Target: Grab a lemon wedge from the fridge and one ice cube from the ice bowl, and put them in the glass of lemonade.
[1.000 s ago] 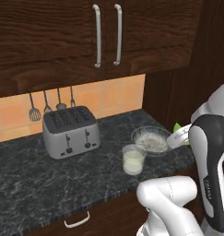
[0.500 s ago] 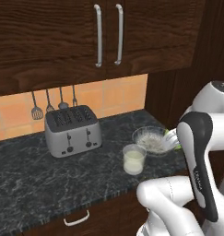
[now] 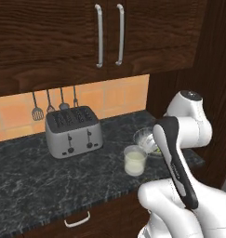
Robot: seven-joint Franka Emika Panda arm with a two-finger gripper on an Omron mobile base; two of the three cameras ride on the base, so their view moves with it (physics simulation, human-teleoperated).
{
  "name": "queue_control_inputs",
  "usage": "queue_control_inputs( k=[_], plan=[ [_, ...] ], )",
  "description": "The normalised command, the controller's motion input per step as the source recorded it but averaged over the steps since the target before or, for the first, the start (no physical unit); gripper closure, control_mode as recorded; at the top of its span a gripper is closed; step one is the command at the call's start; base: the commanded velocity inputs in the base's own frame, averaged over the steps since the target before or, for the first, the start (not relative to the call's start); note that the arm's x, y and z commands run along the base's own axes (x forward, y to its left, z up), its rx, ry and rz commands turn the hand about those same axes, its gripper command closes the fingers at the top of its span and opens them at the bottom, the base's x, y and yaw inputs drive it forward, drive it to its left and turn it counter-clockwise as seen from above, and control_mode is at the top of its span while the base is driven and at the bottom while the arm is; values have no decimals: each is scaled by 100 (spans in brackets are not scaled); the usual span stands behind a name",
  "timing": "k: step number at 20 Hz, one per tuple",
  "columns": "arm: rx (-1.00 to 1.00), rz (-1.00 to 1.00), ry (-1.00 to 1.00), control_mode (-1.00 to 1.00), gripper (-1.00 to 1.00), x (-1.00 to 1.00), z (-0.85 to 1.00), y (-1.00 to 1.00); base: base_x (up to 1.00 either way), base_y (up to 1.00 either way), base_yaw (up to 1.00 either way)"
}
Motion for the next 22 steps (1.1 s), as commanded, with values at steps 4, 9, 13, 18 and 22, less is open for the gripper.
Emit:
queue_control_inputs(
  k=[4, 9, 13, 18, 22],
  plan=[
    [-5, 1, 8, -100, 100, 49, -73, 36, 0, 0, 0],
    [-1, 0, 10, -100, 100, 27, -18, -3, 0, 0, 0],
    [0, 0, 2, -100, 100, 6, -22, 0, 0, 0, 0],
    [0, 0, 0, -100, 100, 15, -9, -2, 0, 0, 0],
    [0, 1, 0, -100, 100, 35, 0, -1, 0, 0, 0]
  ],
)
